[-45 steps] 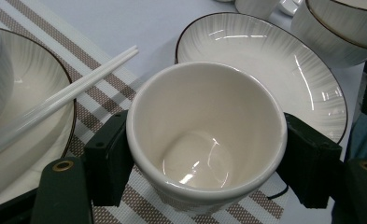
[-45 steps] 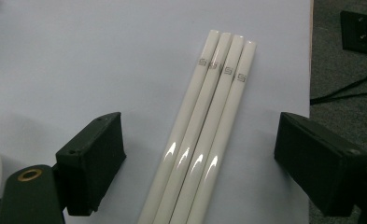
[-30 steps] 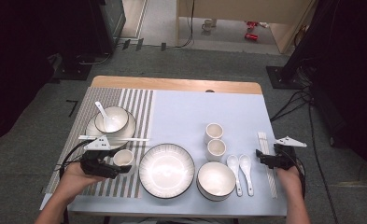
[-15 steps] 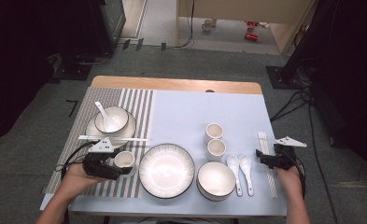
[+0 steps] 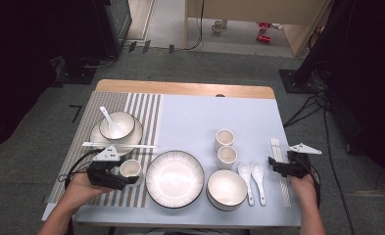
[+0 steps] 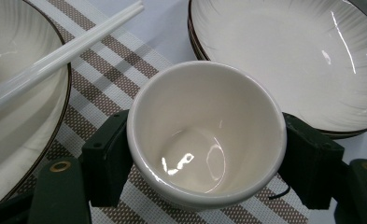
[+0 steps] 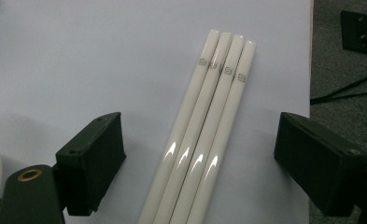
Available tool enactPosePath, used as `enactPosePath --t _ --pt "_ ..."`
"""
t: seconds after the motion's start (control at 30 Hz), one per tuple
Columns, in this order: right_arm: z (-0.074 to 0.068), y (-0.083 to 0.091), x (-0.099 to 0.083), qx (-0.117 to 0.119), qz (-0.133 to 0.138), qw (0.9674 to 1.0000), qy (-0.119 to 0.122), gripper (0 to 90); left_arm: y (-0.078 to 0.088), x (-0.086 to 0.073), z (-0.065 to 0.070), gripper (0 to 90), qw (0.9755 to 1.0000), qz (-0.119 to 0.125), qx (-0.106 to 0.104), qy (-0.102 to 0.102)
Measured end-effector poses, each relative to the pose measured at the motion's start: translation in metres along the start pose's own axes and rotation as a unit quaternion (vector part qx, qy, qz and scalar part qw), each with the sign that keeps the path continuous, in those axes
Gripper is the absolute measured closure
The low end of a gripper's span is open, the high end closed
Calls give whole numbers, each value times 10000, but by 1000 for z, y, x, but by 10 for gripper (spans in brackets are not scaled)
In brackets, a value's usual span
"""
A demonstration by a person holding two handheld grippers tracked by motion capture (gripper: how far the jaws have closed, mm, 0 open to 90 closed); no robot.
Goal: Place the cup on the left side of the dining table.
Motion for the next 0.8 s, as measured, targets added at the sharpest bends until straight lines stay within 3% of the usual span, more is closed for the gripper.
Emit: enactPosePath --t 0.23,0.8 --pt "0 0 0 0 1 10000 -3 156 -3 0 4 236 9998 -152 -30 -139" --pt "0 0 0 1 -1 10000 -1 156 3 5 5 234 9999 -132 -66 26"
Point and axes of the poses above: each handheld gripper's, and its own axes: y roughly backward along the jaws, x roughly out of its top, z roughly to its right, the point moved 3 cm from there along -y, roughly forward along the jaws, and after that the axes turned 9 degrees about -z, right-handed, at the moved point
